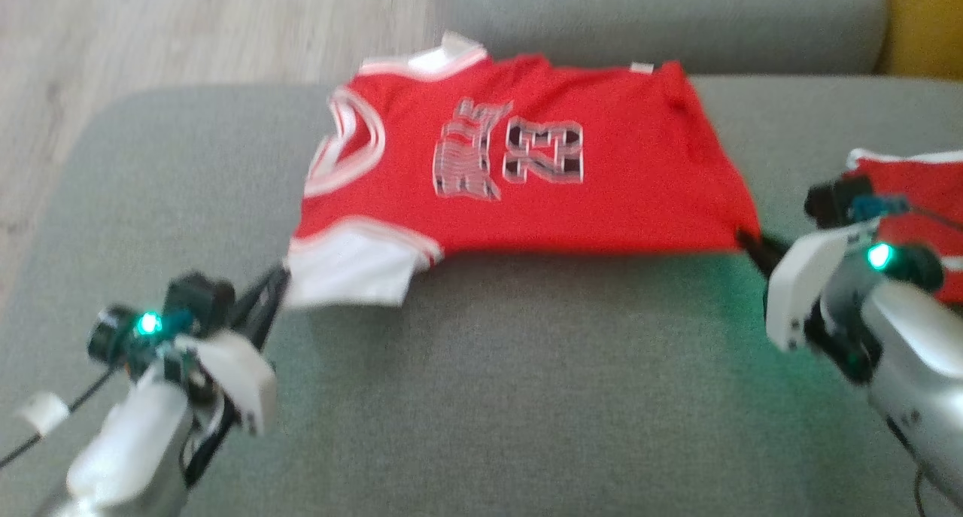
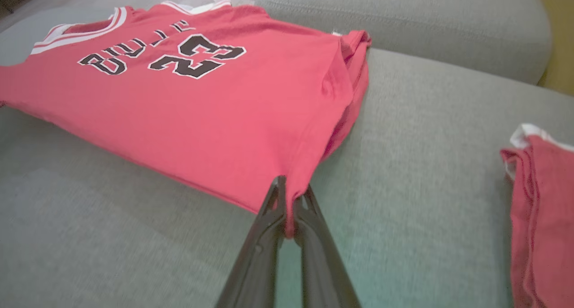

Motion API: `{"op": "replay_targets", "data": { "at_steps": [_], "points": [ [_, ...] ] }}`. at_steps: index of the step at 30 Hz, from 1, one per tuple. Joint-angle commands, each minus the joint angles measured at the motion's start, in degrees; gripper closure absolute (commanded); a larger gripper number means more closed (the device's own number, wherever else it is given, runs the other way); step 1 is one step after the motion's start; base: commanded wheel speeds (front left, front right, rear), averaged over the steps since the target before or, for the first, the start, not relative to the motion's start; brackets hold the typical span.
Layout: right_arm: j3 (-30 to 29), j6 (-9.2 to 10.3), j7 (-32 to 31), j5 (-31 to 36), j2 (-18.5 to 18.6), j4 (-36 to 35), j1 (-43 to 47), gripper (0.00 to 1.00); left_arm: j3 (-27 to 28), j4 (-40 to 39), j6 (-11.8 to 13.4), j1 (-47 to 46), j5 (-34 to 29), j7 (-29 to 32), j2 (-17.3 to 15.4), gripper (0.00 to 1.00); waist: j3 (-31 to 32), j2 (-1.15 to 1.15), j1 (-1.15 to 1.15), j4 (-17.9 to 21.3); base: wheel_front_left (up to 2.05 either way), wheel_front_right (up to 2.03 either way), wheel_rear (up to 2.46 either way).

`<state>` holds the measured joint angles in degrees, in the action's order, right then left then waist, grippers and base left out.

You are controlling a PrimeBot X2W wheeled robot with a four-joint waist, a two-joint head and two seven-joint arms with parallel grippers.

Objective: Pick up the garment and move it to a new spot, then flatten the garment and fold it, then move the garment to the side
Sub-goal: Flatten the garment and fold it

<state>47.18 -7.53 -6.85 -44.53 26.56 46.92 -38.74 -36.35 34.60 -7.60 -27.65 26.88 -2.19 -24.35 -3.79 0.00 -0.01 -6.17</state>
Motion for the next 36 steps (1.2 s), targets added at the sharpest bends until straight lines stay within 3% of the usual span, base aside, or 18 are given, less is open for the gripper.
{"op": "replay_targets", "data": {
  "at_steps": [1,7,12,17,25,36],
  "points": [
    [1.1,0.04,-1.1,-1.8,2.4,-2.4,1.7,1.00,1.4,-3.3,0.1,0.0,1.3,1.4,-3.7,1.00,3.2,0.00,0.01,0.7,0.00,0.00,0.00],
    [3.5,0.04,-6.8,-9.4,7.5,-10.9,7.7,1.00,1.8,-15.0,1.0,8.6,6.0,8.5,-9.1,1.00,6.1,0.00,0.01,1.2,0.00,0.00,0.00],
    [3.3,0.04,-10.5,-14.4,11.3,-18.5,11.9,1.00,2.8,-26.2,4.0,14.1,9.1,14.0,-12.6,1.00,6.8,0.00,0.01,1.6,0.00,0.00,0.00],
    [0.9,0.04,-10.2,-14.9,12.7,-22.7,13.3,1.00,3.8,-32.8,7.1,15.5,9.1,15.9,-14.1,1.00,6.1,0.00,0.01,2.1,0.00,0.00,0.00],
    [-3.7,0.04,-9.4,-12.0,10.1,-22.6,10.6,1.00,3.9,-31.6,8.4,9.4,6.7,17.9,-13.5,1.00,2.3,0.00,0.01,3.2,0.00,0.00,0.00],
    [-6.7,0.04,-9.1,-6.5,4.3,-17.1,2.6,1.00,2.7,-20.0,5.7,-4.6,3.5,20.0,-10.8,1.00,-4.2,0.00,0.01,5.0,0.00,0.00,0.00]
  ]
}}
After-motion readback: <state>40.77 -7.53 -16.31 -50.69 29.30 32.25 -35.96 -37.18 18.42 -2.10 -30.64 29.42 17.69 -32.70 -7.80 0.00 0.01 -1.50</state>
